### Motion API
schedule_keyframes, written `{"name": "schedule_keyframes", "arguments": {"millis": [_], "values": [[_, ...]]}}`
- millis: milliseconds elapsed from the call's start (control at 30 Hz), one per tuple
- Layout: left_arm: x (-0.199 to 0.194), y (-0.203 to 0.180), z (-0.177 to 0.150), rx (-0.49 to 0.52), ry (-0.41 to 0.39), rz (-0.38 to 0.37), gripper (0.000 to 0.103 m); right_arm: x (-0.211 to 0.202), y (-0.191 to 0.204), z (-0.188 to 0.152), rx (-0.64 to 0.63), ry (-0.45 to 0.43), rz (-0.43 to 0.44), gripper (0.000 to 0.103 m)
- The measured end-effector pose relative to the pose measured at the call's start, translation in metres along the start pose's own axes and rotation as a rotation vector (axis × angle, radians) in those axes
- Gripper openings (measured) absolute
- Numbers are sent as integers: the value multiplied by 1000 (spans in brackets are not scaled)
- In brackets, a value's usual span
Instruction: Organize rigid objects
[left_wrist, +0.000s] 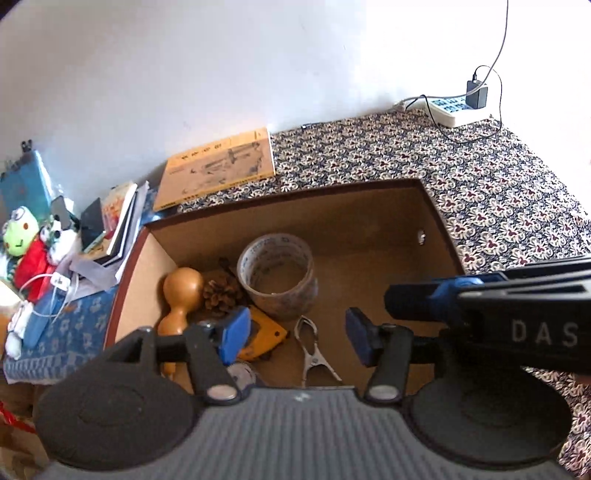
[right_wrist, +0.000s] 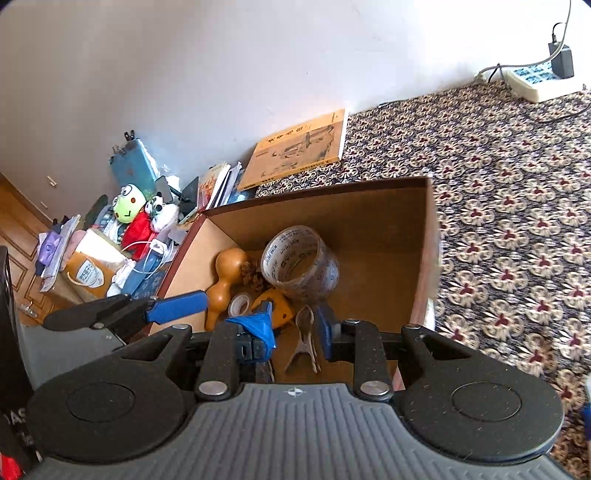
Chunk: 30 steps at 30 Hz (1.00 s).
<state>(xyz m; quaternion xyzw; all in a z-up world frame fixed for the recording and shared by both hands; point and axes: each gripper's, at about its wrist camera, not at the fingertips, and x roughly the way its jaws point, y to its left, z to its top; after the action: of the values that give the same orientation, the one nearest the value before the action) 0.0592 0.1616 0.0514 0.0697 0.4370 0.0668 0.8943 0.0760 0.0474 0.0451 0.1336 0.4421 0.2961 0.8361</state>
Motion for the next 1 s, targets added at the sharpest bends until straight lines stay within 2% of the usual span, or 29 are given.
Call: {"name": "schedule_keyframes", "arguments": {"millis": [367, 700, 1000], "values": [[-41, -57, -22, -43, -10, 69, 58, -60, -17, -27, -68, -32, -3, 9], [-62, -91, -46, -66, 23, 118, 59, -86, -36, -56, -72, -37, 1, 11], [-59, -96, -58, -77, 66, 88, 59, -94, -44, -74, -17, -52, -25, 13]]}}
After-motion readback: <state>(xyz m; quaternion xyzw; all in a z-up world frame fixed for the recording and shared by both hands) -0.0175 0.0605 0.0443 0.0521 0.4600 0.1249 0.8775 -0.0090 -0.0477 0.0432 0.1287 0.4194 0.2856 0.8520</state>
